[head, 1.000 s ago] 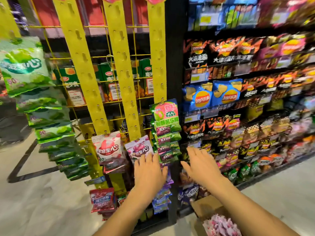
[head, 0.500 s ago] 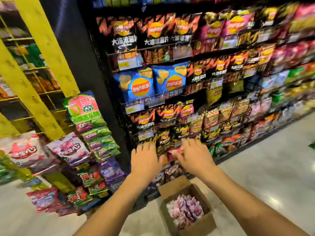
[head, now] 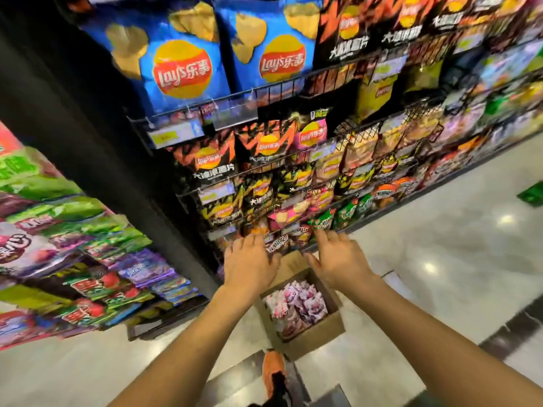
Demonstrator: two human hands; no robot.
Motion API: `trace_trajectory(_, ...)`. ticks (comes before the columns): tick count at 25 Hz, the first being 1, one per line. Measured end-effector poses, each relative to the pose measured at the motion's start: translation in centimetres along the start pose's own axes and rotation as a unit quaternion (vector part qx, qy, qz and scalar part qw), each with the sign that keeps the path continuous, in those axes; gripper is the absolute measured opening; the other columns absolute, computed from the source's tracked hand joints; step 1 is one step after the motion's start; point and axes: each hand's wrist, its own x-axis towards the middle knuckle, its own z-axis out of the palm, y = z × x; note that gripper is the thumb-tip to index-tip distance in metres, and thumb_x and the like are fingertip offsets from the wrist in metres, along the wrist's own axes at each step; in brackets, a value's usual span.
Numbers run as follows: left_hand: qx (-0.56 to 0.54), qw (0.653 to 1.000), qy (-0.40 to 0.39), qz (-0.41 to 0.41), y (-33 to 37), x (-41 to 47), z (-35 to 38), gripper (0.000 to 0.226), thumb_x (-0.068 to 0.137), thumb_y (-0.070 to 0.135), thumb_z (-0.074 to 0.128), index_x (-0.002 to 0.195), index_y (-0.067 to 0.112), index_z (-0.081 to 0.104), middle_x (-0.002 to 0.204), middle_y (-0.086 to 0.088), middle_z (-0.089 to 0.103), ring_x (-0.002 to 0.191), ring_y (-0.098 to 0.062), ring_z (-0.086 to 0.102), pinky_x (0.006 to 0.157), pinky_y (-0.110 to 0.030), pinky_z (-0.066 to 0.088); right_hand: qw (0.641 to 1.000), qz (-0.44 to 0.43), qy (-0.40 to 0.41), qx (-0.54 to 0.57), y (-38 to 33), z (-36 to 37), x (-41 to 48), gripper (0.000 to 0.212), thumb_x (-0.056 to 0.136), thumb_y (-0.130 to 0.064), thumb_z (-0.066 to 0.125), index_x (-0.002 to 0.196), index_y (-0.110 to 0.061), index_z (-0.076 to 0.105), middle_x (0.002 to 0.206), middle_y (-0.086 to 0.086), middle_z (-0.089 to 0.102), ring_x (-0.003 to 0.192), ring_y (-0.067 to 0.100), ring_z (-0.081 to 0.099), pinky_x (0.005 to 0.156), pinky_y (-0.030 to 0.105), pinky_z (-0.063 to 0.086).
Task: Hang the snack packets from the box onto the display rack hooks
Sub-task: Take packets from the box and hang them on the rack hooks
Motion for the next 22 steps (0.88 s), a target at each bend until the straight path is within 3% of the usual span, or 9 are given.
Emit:
trace_trajectory(6, -0.03, 0.993, -0.102, -0.044, 0.5, 4.3, 7.2, 0.063, 0.104, 0.054, 0.045, 0.153, 0.015, 0.039, 0.155, -0.01, 0.047, 0.144, -0.034, 0.039, 0.119, -0.048, 0.035, 0.996, 0.002, -0.086, 0.011, 3.2, 7.0, 4.3, 0.059, 0.101, -0.054, 0.035, 0.147, -0.017, 0.037, 0.144, 0.01, 0.05, 0.129, 0.034, 0.046, 0.102, 0.045, 0.043)
trace_trajectory(10, -0.026, 0.981, -0.17, -0.086, 2.2, 6.5, 12.6, 0.066, 0.105, 0.055, 0.041, 0.158, 0.016, 0.031, 0.161, -0.01, 0.039, 0.149, -0.034, 0.035, 0.12, -0.048, 0.032, 0.993, -0.037, -0.112, -0.008, 6.0, 11.3, 6.7, 0.056, 0.099, -0.051, 0.043, 0.142, -0.015, 0.043, 0.137, 0.011, 0.055, 0.12, 0.032, 0.053, 0.095, 0.042, 0.047)
trace_trajectory(17, -0.049, 0.964, -0.193, -0.175, 6.3, 8.7, 22.9, 0.066, 0.103, 0.057, 0.04, 0.158, 0.022, 0.032, 0.162, -0.005, 0.041, 0.145, -0.031, 0.041, 0.118, -0.044, 0.036, 0.975, -0.115, -0.19, -0.02, 11.6, 18.8, 11.2, 0.06, 0.098, -0.049, 0.041, 0.144, -0.011, 0.042, 0.137, 0.015, 0.056, 0.122, 0.036, 0.052, 0.094, 0.042, 0.049)
trace_trajectory(22, -0.081, 0.945, -0.227, -0.221, 6.8, 10.6, 32.1, 0.062, 0.102, 0.055, 0.039, 0.153, 0.021, 0.041, 0.15, -0.006, 0.053, 0.138, -0.03, 0.047, 0.112, -0.044, 0.041, 0.959, -0.144, -0.24, -0.045, 14.1, 27.3, 14.0, 0.058, 0.097, -0.052, 0.041, 0.141, -0.015, 0.041, 0.134, 0.009, 0.057, 0.12, 0.031, 0.054, 0.096, 0.041, 0.046)
